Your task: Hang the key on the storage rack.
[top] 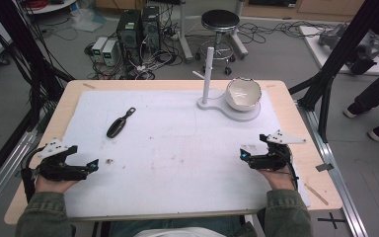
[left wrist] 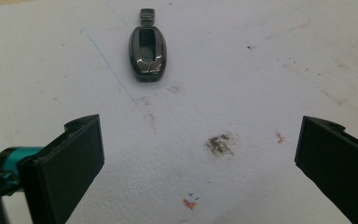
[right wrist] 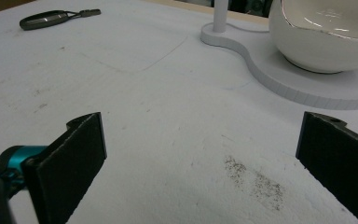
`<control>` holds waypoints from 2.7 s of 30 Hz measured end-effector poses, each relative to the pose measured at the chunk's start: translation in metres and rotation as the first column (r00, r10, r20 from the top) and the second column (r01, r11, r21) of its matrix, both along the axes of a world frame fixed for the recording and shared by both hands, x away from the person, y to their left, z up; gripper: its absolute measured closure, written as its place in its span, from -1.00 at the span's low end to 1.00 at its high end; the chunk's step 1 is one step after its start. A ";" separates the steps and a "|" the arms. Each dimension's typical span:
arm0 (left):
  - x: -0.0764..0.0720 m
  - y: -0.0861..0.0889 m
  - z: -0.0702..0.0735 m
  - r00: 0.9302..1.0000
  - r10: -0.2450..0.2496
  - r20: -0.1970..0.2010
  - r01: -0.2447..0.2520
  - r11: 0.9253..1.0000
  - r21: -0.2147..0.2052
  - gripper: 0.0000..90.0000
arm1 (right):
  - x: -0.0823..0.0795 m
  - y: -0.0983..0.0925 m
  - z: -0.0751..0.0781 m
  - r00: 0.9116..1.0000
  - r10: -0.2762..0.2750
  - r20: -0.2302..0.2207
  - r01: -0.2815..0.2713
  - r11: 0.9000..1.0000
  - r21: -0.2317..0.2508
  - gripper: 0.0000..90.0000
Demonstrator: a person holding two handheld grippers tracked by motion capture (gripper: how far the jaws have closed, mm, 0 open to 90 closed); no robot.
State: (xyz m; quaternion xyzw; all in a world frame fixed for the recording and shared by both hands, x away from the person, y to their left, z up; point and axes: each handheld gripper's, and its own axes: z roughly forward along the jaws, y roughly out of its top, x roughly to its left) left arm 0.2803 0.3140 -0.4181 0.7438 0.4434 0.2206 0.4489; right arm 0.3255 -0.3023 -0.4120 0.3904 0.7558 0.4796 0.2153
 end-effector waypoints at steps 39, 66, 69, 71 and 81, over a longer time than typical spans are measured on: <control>0.012 -0.007 0.011 1.000 0.003 -0.003 -0.003 1.000 0.021 -0.96 | 0.000 0.000 -0.002 0.999 -0.026 -0.026 0.026 1.000 -0.005 -0.99; 0.054 -0.010 0.042 0.999 -0.009 -0.036 0.012 0.997 0.075 -0.96 | -0.001 0.001 -0.003 0.999 -0.028 -0.025 0.028 0.999 -0.016 -0.99; 0.058 -0.013 0.047 0.999 -0.014 -0.044 0.018 0.996 0.085 -0.96 | -0.001 0.001 -0.003 0.999 -0.033 -0.024 0.032 0.999 -0.021 -0.99; 0.063 -0.014 0.051 0.999 -0.019 -0.051 0.024 0.995 0.098 -0.96 | -0.001 0.001 -0.002 0.999 -0.033 -0.021 0.032 0.999 -0.016 -0.99; 0.083 -0.023 0.063 0.997 -0.028 -0.067 0.038 0.986 0.160 -0.96 | -0.001 0.000 -0.002 0.999 -0.046 -0.019 0.046 0.999 -0.024 -0.99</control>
